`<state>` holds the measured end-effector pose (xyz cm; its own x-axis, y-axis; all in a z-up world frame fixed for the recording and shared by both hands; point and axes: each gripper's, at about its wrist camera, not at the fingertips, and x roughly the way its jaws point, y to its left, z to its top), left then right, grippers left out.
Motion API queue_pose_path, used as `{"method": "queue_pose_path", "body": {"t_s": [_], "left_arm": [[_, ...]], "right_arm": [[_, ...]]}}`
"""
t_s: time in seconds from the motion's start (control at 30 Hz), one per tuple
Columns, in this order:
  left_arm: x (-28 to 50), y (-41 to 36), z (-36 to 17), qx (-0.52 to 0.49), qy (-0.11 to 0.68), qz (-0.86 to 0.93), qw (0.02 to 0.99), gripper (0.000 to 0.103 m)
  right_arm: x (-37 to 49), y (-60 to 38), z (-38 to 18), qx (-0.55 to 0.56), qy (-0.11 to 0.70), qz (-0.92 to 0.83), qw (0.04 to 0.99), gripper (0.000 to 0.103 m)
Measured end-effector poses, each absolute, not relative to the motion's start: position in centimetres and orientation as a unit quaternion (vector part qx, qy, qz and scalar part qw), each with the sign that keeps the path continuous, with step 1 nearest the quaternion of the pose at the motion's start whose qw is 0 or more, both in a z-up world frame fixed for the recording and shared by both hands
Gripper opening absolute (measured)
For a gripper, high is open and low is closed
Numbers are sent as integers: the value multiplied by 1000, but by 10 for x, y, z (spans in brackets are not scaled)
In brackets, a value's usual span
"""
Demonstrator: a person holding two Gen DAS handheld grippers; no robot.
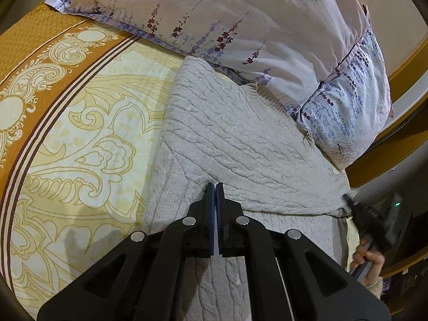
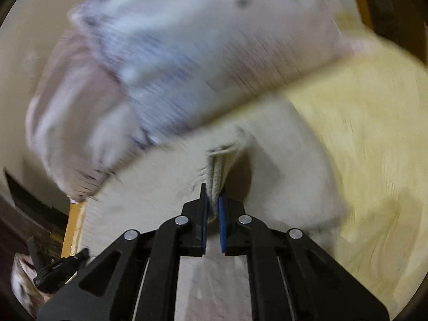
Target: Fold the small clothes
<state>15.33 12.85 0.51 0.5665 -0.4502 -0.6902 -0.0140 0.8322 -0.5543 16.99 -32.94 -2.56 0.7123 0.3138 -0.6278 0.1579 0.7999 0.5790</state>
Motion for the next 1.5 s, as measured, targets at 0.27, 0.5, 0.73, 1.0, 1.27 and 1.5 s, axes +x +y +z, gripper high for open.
{"method": "queue_pose_path", "body": {"t_s": [0.27, 0.5, 0.73, 1.0, 1.27, 1.5], "left_arm": [[142, 131, 8, -264, 452, -138, 841, 6], [85, 153, 25, -255, 420, -171, 854, 46], [35, 161, 17, -263, 424, -196, 844, 46], [-3, 159, 5, -292, 420, -217, 831, 46], [-39, 154, -1, -325, 411, -251, 814, 43], [-59, 148, -5, -340, 413, -265, 802, 38]], "right_arm": [[145, -341, -24, 302, 385, 7, 872, 14], [59, -393, -9, 314, 353, 24, 881, 64], [3, -399, -37, 360, 392, 97, 841, 62], [-23, -380, -53, 361, 408, 143, 826, 47], [-37, -356, -63, 368, 422, 217, 800, 28], [-52, -339, -63, 364, 425, 264, 785, 24]]}}
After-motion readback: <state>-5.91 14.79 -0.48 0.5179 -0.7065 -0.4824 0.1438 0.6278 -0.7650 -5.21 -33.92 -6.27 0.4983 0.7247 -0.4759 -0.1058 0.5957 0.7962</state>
